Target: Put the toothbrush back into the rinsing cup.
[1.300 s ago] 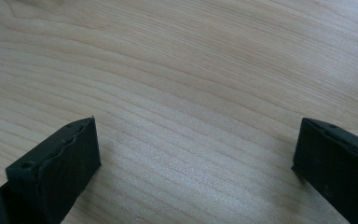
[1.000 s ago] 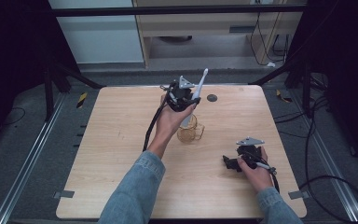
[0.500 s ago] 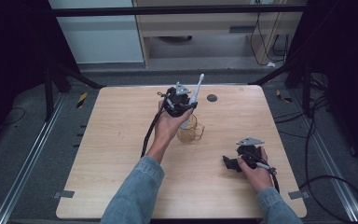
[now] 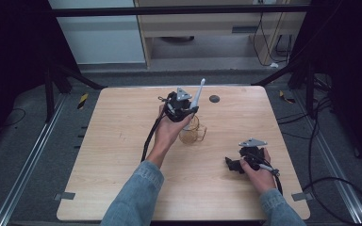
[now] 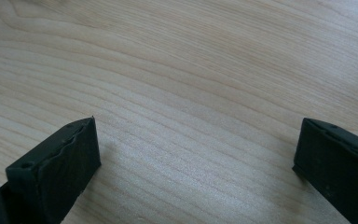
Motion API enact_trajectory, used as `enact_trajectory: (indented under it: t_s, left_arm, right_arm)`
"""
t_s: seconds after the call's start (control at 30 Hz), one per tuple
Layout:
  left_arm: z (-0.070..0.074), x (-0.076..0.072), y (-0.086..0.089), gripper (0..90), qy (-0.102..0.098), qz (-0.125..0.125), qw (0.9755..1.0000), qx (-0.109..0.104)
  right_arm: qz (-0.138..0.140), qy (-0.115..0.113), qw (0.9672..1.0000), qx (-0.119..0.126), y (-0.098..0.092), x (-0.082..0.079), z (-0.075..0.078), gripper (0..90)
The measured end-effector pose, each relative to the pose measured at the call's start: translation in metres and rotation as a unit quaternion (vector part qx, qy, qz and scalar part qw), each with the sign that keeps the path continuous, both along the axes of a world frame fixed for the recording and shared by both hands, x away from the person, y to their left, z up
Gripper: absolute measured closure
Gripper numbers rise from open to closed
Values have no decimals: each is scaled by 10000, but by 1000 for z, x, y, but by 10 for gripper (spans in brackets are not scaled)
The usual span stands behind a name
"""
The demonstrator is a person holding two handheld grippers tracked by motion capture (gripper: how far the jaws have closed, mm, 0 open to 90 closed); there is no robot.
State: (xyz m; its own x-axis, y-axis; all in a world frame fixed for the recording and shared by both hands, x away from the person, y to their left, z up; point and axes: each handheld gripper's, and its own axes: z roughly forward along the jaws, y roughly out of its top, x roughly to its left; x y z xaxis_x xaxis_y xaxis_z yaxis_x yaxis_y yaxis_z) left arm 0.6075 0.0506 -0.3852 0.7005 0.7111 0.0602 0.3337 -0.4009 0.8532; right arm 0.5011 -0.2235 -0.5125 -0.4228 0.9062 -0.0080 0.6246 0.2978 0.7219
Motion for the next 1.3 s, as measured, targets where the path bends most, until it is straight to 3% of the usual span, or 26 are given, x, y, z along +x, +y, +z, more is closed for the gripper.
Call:
enact_trajectory:
  t_s: [1.3]
  left_arm:
    - [-20, 2, -1, 666, 186, 5, 9998, 65]
  right_arm:
    - [19, -5, 10000, -7, 0, 0, 0, 3]
